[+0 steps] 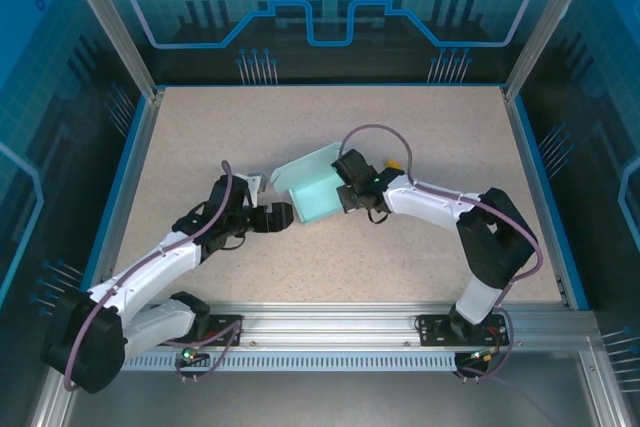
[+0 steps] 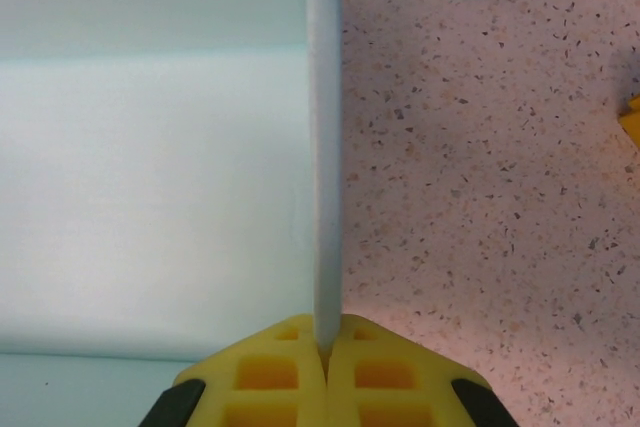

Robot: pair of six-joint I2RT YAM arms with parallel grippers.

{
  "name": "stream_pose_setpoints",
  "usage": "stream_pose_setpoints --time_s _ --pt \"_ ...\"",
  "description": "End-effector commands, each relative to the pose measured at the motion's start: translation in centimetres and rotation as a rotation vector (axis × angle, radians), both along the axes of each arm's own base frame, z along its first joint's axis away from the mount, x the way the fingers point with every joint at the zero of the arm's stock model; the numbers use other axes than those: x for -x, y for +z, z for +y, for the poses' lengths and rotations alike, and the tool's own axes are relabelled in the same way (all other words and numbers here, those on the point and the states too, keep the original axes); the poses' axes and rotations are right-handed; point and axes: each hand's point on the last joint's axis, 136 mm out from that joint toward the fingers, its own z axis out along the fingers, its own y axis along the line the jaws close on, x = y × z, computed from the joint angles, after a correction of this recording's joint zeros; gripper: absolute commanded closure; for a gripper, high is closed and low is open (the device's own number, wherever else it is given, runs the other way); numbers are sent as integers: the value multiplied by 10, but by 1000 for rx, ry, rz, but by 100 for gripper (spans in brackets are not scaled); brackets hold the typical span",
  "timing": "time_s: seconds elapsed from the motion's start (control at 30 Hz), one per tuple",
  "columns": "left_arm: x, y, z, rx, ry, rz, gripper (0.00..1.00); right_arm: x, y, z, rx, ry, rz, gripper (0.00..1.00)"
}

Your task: Fold the paper box

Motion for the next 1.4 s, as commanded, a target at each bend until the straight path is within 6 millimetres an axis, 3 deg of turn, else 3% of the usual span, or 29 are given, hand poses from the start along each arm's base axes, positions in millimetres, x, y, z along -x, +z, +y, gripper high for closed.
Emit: stream_pose_setpoints --time_s 0.0,0.27,0.5,0.6,0.83,0.97,1.1,1.27,1.37 --pt "4 2 -2 7 -37 -12 10 -6 7 1 -84 20 56 97" --pt "-2 5 0 -1 -26 -29 10 -15 -11 -11 -130 -9 126 95" --pt "-18 11 2 -13 13 -44 10 -16 -21 -10 -132 -9 152 88" --pt "-24 15 1 -5 20 -62 10 -16 -17 -13 -125 -9 144 81" --pt "-37 18 5 -25 58 -105 10 -16 8 -21 -131 -9 94 62" --pt "-47 22 5 -31 70 -144 12 -20 37 -30 -168 20 13 56" --pt "-57 25 4 -58 56 -193 14 -33 68 -36 -268 132 -76 50" --pt "-68 30 -5 -68 5 -258 18 -52 86 -35 -353 286 -175 40" --pt "-74 33 -9 -73 -18 -287 25 -65 88 -33 -382 324 -179 39"
